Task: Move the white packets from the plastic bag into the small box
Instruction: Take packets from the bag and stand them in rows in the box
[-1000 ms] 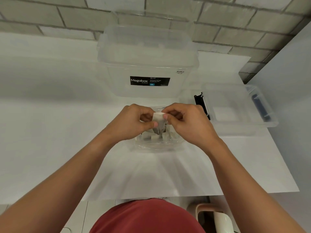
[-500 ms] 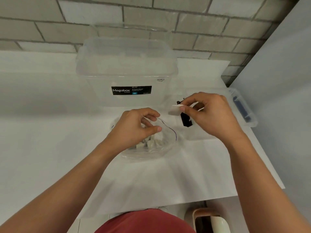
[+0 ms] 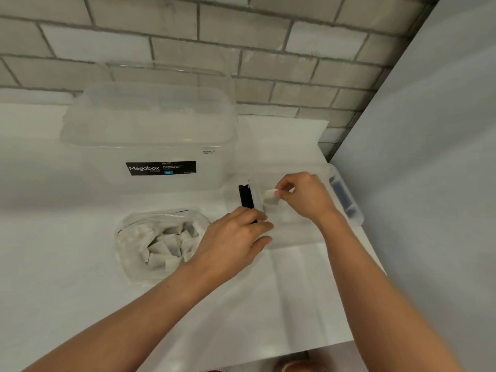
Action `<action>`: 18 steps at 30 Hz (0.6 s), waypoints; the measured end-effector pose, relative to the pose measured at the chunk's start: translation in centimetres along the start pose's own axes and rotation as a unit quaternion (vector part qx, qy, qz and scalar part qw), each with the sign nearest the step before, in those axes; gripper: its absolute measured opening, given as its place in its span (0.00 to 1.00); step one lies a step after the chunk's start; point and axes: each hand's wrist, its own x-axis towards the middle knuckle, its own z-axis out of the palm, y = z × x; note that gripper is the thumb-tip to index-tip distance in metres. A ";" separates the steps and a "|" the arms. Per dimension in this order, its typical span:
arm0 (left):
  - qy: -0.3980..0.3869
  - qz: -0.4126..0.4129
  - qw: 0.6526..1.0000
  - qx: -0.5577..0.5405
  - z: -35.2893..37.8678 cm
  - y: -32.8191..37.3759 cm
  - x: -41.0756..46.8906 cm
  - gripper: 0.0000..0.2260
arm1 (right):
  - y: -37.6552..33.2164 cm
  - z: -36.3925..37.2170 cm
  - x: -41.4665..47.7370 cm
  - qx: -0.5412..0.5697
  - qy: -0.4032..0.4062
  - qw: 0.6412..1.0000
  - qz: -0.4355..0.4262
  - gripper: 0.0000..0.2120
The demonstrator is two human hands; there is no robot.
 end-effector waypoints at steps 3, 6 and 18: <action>0.003 -0.008 1.000 -0.007 0.4 0.1 0.1 0.07 | 0.3 1.0 1.3 -0.004 -0.093 0.996 -0.007 0.02; 0.009 -0.007 1.000 -0.006 0.5 0.2 0.3 0.07 | 0.2 2.0 2.5 -0.034 -0.183 0.983 -0.007 0.05; 0.004 -0.013 1.000 0.003 0.5 0.6 0.3 0.07 | 0.0 3.9 4.0 -0.057 -0.155 0.986 0.030 0.08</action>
